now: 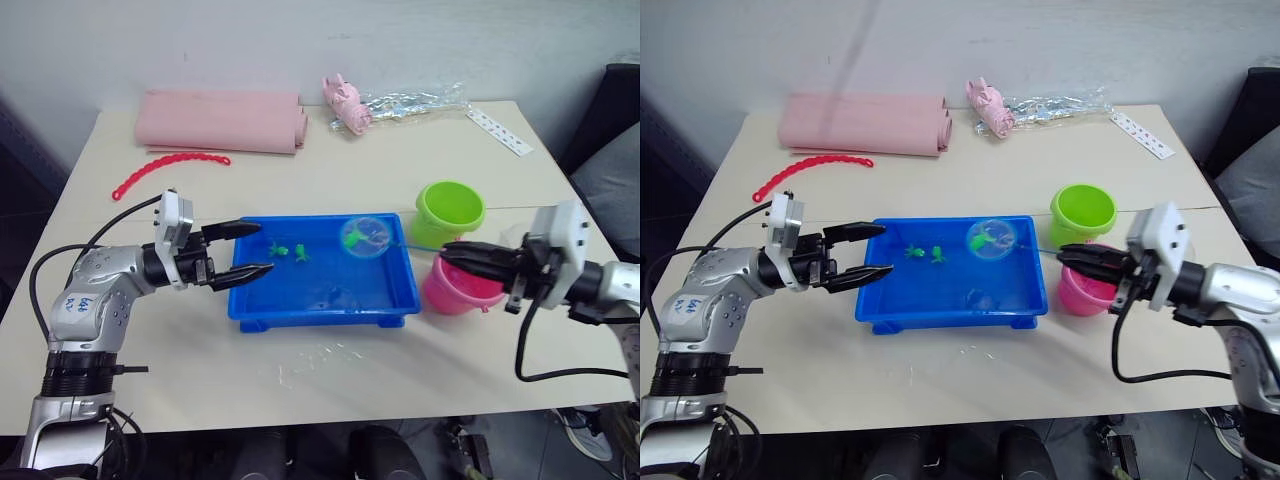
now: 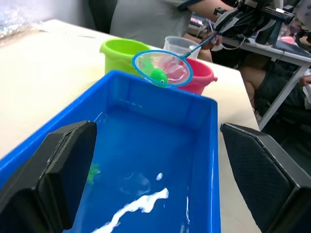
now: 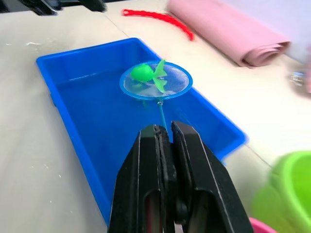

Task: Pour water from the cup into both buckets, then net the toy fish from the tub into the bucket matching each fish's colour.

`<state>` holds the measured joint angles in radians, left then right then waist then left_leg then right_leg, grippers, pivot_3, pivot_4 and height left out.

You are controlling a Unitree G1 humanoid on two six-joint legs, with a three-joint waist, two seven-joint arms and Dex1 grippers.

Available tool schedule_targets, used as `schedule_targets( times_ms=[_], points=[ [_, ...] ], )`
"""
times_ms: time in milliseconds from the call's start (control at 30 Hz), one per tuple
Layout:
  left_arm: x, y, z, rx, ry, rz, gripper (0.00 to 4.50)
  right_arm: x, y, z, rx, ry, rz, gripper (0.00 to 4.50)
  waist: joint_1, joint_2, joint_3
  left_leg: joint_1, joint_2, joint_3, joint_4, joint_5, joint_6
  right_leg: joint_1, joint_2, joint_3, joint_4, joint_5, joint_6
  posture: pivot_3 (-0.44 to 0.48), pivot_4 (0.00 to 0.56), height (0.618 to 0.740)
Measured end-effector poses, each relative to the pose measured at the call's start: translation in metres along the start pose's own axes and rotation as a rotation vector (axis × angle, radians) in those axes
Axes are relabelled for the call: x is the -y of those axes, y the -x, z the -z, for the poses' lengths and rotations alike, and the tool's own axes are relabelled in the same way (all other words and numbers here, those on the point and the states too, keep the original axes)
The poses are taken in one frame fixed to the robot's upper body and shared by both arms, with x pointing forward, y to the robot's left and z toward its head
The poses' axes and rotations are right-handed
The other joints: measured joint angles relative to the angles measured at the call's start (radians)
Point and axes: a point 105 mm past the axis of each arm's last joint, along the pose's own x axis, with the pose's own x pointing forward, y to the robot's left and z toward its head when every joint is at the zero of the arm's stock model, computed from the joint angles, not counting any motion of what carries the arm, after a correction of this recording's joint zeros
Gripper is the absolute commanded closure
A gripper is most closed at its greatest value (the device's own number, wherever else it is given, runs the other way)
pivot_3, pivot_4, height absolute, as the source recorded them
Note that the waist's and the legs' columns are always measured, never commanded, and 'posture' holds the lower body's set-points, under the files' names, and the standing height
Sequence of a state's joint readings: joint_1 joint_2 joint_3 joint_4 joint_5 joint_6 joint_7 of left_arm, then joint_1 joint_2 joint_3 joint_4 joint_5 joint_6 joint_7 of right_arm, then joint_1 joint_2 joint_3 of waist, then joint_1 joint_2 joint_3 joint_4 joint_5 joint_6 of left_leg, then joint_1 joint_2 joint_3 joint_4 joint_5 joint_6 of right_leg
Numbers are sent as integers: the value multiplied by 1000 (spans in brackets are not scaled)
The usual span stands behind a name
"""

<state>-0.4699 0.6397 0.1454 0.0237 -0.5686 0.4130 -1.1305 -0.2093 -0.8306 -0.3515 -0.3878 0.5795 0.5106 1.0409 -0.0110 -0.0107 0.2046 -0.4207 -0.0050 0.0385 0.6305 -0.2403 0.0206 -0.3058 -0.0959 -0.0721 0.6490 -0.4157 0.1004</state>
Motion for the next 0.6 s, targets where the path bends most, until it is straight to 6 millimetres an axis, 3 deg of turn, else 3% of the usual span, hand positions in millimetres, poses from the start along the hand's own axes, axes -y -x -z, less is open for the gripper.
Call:
schedule_targets(
  times_ms=[167, 367, 467, 600],
  points=[
    [-3, -16, -19, 101, 0, 9, 31, 19, 18, -2, -22, 13, 86, 4500, 12, 0, 0, 0, 0, 0, 1, 0, 1, 1, 0, 0, -3, 0, 0, 0, 150, 740],
    [-3, -28, -34, 148, -23, 26, 31, 67, 48, 6, -61, 54, 292, 4500, 12, 0, 0, 0, -1, 0, 1, 1, 1, 1, 0, -1, -2, 0, 0, 0, 150, 740],
    [0, -36, -32, 162, -7, 38, 31, 97, 62, 24, -157, 107, 422, 4500, 10, 0, 0, 0, -1, 1, 1, 1, 2, 1, 0, -1, -1, 0, 0, 0, 150, 740],
    [2, -41, -29, 161, 0, 49, 31, 103, 63, 54, -306, 216, 425, 4500, 10, 0, 0, -1, -1, 1, 0, 1, 2, 0, 0, -1, 0, 0, 0, 0, 150, 740]
  ],
)
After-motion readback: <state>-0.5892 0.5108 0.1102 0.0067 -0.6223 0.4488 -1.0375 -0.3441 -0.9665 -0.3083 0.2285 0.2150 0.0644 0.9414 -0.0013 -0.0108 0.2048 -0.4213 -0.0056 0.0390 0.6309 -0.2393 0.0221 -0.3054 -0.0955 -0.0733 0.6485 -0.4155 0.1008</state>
